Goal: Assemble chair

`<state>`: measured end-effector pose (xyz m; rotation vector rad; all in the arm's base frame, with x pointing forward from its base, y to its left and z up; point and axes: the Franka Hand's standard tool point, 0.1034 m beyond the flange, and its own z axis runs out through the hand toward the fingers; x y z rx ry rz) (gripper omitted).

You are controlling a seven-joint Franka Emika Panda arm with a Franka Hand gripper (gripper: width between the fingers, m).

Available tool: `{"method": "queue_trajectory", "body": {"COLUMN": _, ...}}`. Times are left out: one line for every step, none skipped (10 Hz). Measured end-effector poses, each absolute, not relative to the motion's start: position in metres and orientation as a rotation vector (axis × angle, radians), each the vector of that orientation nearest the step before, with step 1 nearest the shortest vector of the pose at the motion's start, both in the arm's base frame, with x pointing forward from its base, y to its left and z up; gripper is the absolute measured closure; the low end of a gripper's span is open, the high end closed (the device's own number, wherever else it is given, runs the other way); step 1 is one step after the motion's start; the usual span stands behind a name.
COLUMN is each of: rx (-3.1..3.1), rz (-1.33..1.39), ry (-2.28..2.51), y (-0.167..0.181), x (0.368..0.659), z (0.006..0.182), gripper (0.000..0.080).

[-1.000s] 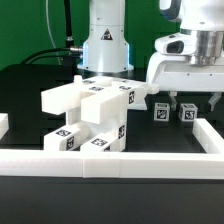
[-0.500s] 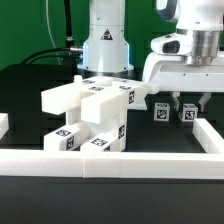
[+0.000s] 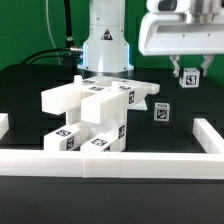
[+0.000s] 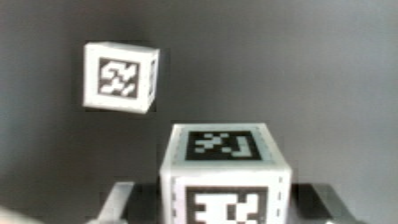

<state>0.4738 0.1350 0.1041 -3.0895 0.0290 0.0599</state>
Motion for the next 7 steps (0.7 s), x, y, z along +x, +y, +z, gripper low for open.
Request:
{"method": "queue_trajectory", "body": {"rx": -3.087, "rz": 0.055, "ry": 0.003, "y": 0.129, "x": 0.486, "z": 0.113, "gripper": 0.0515}}
{"method": "queue_trajectory", "body": {"rx": -3.088, "rz": 0.043, "ry": 0.014, "y": 0.129, "x": 0.486, "z": 0.111, "gripper": 0.0515}}
{"method": "queue_trajectory", "body": {"rx": -3.088, "rz": 0.048, "ry": 0.011, "y": 0.129, "x": 0.485, "z": 0.110, "gripper": 0.0515}}
{"method": "queue_trajectory", "body": {"rx": -3.089, "rz": 0.048, "ry": 0.013, "y": 0.129, "x": 0.485, "z": 0.110, "gripper": 0.0515}}
{"method": "queue_trajectory", "body": {"rx": -3.088, "rz": 0.045, "ry": 0.009, "y": 0.127, "x": 0.486, "z": 0.111, "gripper": 0.0515}}
{"method": "queue_trajectory", "body": {"rx": -3.079, "rz": 0.046, "ry": -0.112, "y": 0.114, "x": 0.496, "z": 0.121, "gripper": 0.0515}}
{"method": "queue_trajectory", "body": {"rx": -3.071, "rz": 0.036, "ry": -0.161, "y": 0.098, "x": 0.512, "z": 0.137, "gripper": 0.0515}}
